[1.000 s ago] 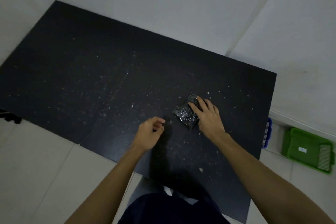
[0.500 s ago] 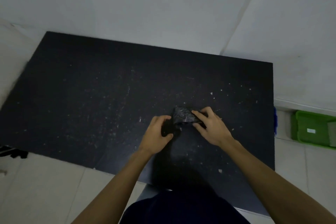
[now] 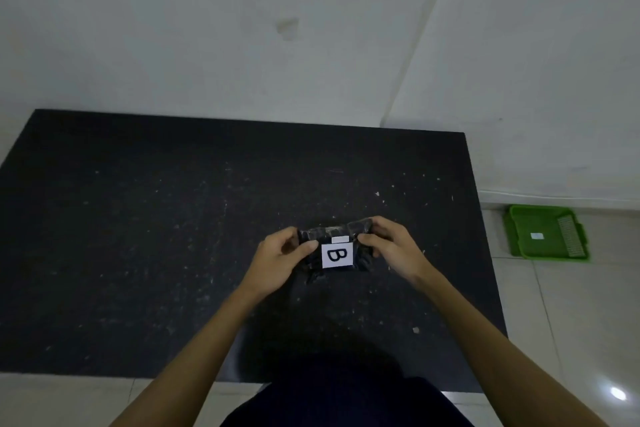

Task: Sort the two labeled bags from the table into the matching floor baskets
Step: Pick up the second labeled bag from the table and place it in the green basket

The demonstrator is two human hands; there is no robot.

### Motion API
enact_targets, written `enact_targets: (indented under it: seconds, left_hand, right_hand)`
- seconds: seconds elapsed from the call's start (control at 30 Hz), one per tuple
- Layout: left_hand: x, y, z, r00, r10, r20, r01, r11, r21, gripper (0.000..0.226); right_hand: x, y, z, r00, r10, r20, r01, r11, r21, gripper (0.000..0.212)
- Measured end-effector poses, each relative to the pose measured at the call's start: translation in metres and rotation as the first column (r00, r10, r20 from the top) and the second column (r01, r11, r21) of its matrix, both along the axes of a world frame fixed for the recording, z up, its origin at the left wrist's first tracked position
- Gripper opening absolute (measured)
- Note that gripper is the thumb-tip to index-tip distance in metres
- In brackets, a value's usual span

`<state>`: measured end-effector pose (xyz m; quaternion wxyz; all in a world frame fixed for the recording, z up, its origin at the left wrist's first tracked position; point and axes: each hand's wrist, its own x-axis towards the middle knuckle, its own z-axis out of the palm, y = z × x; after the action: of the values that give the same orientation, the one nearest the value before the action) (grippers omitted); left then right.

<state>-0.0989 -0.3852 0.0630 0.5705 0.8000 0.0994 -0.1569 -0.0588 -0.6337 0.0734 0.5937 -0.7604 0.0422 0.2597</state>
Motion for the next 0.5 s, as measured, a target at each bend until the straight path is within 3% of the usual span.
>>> enact_targets:
  seconds: [0.1, 0.2, 0.37, 0.5]
  left_hand:
    - [0.001, 0.001, 0.003, 0.995, 0.064, -0.071, -0.073, 0.988, -0.135, 0.039]
    - [0.001, 0.0, 0.008, 0.979, 0.099, -0.176, -0.146, 0.949, -0.279, 0.027]
    - [0.003, 0.005, 0.011, 0.965, 0.126, -0.232, -0.201, 0.919, -0.339, 0.026]
    - [0.004, -0.001, 0.012, 0.917, 0.221, -0.331, -0.353, 0.838, -0.417, 0.035]
  right_hand:
    - [-0.007, 0.009, 0.002, 0.996, -0.077, -0.036, 0.079, 0.996, 0.036, 0.012]
    - [-0.011, 0.017, 0.001, 0.989, -0.129, -0.075, 0.133, 0.99, 0.055, 0.014]
    - [-0.016, 0.028, 0.0, 0.974, -0.143, -0.178, 0.15, 0.988, 0.027, 0.017]
    - [-0.017, 0.033, -0.002, 0.928, -0.166, -0.334, 0.245, 0.947, 0.209, 0.027]
